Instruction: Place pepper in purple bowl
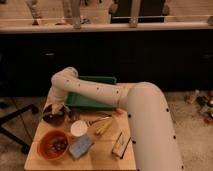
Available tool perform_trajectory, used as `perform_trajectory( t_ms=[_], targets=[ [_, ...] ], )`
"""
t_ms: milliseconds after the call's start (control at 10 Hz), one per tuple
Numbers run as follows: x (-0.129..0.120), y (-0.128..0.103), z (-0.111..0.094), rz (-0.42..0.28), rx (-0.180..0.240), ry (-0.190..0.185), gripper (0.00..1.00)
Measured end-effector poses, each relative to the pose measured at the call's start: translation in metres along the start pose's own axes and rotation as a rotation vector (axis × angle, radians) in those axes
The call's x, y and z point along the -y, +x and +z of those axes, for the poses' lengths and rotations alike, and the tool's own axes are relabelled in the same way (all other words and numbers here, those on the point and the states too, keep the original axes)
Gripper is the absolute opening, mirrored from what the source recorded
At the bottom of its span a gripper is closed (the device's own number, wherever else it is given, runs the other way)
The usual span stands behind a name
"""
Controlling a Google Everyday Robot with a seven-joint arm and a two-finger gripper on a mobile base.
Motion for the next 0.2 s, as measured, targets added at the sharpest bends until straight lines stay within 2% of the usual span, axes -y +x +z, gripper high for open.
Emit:
perform_trajectory(
  t_ms=[200],
  targets=[
    [-0.0007,-0.0002,-0.0011,0.002,-0.001,0.003,0.80]
  ],
)
